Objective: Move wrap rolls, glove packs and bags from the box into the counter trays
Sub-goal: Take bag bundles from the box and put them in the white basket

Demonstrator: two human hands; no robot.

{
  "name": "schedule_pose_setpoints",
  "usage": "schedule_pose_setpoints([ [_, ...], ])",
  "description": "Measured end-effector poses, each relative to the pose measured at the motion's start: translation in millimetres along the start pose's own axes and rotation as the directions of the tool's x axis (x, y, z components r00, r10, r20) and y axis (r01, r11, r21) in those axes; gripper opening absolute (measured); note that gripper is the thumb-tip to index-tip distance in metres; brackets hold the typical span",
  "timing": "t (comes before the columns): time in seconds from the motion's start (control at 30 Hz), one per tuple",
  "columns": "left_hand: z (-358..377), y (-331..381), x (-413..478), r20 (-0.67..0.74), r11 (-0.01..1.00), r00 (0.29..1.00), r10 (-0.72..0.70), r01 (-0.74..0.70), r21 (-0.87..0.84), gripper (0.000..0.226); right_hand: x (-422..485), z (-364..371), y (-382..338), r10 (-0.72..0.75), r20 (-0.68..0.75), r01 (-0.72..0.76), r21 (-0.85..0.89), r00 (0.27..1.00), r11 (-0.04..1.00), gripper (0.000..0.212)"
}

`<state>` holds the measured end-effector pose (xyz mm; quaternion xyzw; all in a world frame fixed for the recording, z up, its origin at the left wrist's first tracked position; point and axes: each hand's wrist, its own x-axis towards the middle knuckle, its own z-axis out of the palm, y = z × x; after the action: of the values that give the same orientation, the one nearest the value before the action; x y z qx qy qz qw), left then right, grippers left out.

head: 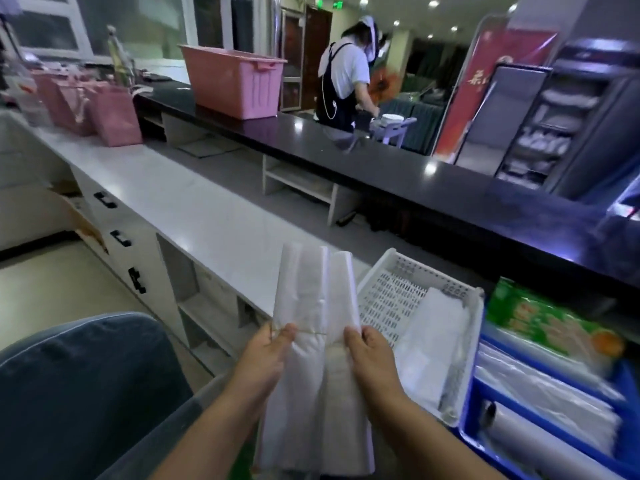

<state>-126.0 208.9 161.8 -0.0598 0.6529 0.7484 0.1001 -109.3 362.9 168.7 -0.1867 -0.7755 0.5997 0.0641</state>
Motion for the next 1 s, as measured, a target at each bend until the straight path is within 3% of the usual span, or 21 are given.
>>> schedule_pose_setpoints([
  [0.23, 95.3, 17.8, 70.0, -0.031, 0.917, 0.990, 0.136, -0.114, 0.381, 0.011, 79.8, -106.6, 9.3, 0.083, -0.189, -0.056, 0.145, 0.978, 0.988, 0.016],
  [0.5, 197.2, 6.5, 152.7, 0.092, 0.621, 0.980, 0.176, -0.183, 0.762, 0.021, 154.0, -196.5, 40.7, 0.133, -0.218, -0.087, 0.208, 0.967, 0.974, 0.021],
  [0.67, 223.0, -15.6, 179.4, 0.127, 0.441, 0.979, 0.158, -0.185, 0.878, 0.019, 171.1, -220.7, 58.7, 0.183, -0.213, -0.126, 0.256, 0.960, 0.959, 0.025],
  [0.73, 225.3, -23.0, 182.5, 0.161, 0.309, 0.971, 0.174, -0.209, 0.928, 0.017, 174.7, -223.9, 62.6, 0.196, -0.201, -0.141, 0.259, 0.960, 0.956, 0.026],
  [0.87, 222.9, -44.1, 179.7, 0.332, 0.044, 0.899, 0.286, -0.358, 0.933, 0.042, 179.9, -224.3, 66.1, 0.207, -0.194, -0.159, 0.236, 0.959, 0.959, 0.028],
  [0.93, 218.6, -54.0, 178.1, 0.456, -0.072, 0.862, 0.222, -0.452, 0.889, 0.052, 179.6, -220.9, 64.8, 0.211, -0.192, -0.163, 0.235, 0.959, 0.958, 0.030],
  [1.0, 211.7, -63.2, 178.2, 0.523, -0.070, 0.849, 0.072, -0.519, 0.852, 0.064, 177.2, -216.8, 62.1, 0.203, -0.207, -0.154, 0.228, 0.957, 0.961, 0.029],
])
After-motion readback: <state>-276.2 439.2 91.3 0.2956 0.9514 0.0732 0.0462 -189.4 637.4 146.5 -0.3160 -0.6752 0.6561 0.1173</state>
